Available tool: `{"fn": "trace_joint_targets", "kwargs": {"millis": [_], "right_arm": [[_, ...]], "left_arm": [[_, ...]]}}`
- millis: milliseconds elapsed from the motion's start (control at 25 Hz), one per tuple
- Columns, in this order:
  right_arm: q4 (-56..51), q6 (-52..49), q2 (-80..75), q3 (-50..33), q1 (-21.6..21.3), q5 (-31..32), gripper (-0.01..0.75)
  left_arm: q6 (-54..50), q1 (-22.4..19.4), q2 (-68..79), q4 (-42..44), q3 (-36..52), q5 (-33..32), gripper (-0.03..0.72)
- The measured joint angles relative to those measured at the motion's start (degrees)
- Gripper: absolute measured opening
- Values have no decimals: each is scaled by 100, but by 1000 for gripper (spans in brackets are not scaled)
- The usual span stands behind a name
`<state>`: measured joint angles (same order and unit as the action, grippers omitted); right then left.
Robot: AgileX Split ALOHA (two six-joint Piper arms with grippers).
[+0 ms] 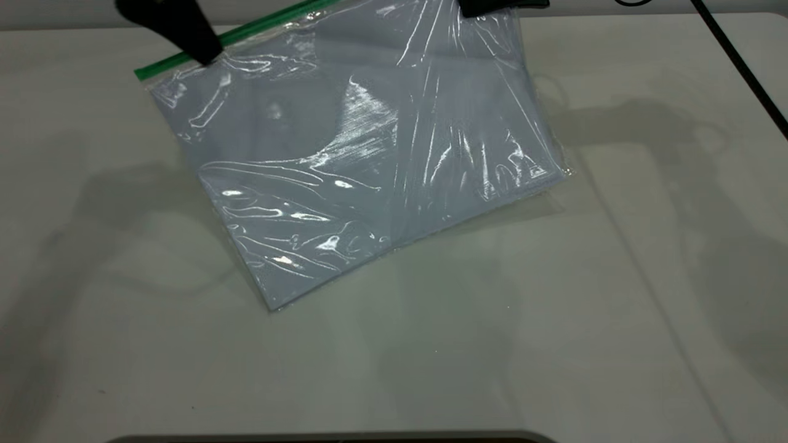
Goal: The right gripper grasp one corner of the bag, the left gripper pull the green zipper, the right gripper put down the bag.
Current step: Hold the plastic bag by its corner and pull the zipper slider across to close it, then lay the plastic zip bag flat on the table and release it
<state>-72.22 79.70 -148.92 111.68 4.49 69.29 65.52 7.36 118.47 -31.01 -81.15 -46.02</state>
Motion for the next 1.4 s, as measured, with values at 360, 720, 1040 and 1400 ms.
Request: {"fn": "trace_joint_targets", "kwargs": {"millis": [360,720,1040,1400], "right_arm": [[282,-207,0,0,0,-314,37],[754,-366,0,0,-45,-411,106],[1019,-618,-5,0,-88,-736,479],[2440,-2142,121,1149,-342,-470,608]], "left_arm": [[-406,-110,0,421,0,-105,56],[-416,-113,0,418,0,-105,91],[-429,-148,0,233,0,-48,385],[-1949,-148,-615,758,-13,343,538]]}}
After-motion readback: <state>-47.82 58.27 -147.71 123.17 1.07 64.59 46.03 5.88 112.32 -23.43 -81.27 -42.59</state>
